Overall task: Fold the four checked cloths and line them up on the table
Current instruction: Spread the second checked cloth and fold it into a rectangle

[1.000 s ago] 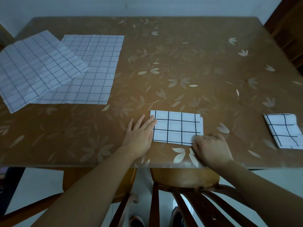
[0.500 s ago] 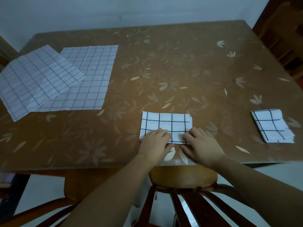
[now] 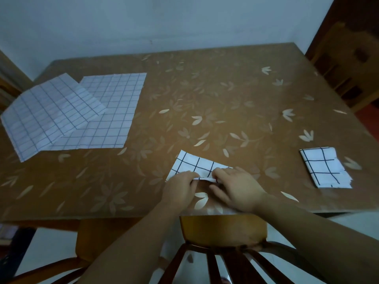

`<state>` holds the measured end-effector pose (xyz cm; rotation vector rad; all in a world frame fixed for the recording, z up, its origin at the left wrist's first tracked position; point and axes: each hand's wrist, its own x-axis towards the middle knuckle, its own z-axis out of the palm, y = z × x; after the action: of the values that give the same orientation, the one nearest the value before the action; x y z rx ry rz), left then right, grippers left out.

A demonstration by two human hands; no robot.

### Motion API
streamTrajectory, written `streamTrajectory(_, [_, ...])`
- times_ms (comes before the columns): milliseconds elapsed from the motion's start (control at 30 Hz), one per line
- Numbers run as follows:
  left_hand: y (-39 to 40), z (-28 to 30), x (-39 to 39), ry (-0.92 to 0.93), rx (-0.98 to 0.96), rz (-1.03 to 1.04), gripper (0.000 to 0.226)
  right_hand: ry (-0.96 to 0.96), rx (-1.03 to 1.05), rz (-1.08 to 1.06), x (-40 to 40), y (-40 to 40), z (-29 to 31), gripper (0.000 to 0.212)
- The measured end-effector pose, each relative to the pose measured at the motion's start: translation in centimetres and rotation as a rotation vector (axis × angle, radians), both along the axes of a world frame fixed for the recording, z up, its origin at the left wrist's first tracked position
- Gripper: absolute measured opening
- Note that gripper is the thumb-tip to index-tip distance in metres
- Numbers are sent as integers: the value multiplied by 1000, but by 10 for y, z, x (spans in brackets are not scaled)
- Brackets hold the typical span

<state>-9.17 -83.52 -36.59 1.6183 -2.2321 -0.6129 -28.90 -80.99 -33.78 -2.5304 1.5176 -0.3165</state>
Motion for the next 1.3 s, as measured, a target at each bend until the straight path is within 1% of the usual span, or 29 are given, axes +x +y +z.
streamTrajectory(67, [-4,4,1,59,28,2,23,-8,122,-39,-10,0,2,45])
streamTrajectory(100, [-6,8,1,98,47,-6,23,-51,171,-91,-14,-1,2,51])
streamTrajectory(133, [-7,12,1,150,67,-19,23,-150,205,-158,-20,-1,2,49])
streamTrajectory(167, [-9,15,2,207,72,-35,22,-248,245,-239,-24,-2,4,43])
streamTrajectory(200, [-10,18,3,257,72,-45,22,-304,281,-298,-29,-5,3,33])
streamTrajectory(233, [-11,20,4,284,78,-50,22,-280,317,-336,-33,-8,3,20])
streamTrajectory(267, [-13,22,7,264,76,-54,23,-236,346,-347,-36,-11,1,10])
streamTrajectory(300, [-15,21,10,202,41,-56,26,-204,351,-360,-36,-13,0,9])
streamTrajectory(333, [-16,20,13,129,-4,-49,28,-211,325,-353,-36,-14,-1,9])
streamTrajectory(367, [-16,22,16,85,-58,-27,29,-202,240,-331,-36,-15,-1,6])
streamTrajectory(400, [-16,24,18,72,-120,3,28,-137,92,-265,-37,-15,-1,4])
streamTrajectory(467, [-13,29,20,56,-226,26,25,63,-146,-103,-37,-13,-2,13])
streamTrajectory(533, [-7,25,23,13,-252,-43,21,172,-180,42,-34,-7,-3,15])
streamTrajectory(600, [2,12,31,-21,-163,-128,18,220,-111,127,-30,3,-11,12])
streamTrajectory(633, [7,4,36,-25,-110,-147,17,216,-46,136,-28,9,-16,15])
streamTrajectory(700, [14,-6,43,-33,-64,-167,19,113,55,106,-23,16,-25,25])
streamTrajectory(733, [16,-7,44,-49,-56,-180,24,56,84,84,-22,16,-28,28])
streamTrajectory(800, [19,-11,45,-77,-60,-225,33,10,110,55,-19,14,-28,29])
streamTrajectory(900, [23,-12,45,-50,-72,-224,28,-59,184,10,-16,11,-24,32])
streamTrajectory(933, [23,-12,45,-35,-52,-205,26,-103,226,-26,-15,10,-23,33])
streamTrajectory(967, [22,-12,44,-18,-34,-189,28,-158,274,-72,-15,10,-22,33])
streamTrajectory(1033, [20,-12,39,33,8,-129,42,-271,381,-177,-13,7,-22,32])
streamTrajectory(1100, [17,-9,34,113,84,-21,44,-382,449,-284,-11,5,-22,30])
streamTrajectory(1167, [13,-8,31,182,163,83,39,-488,510,-391,-10,1,-22,22])
streamTrajectory(1233, [10,-6,28,202,203,139,42,-566,607,-460,-11,-2,-19,10])
streamTrajectory(1300, [6,-3,26,208,229,173,42,-575,684,-448,-11,-6,-16,20])
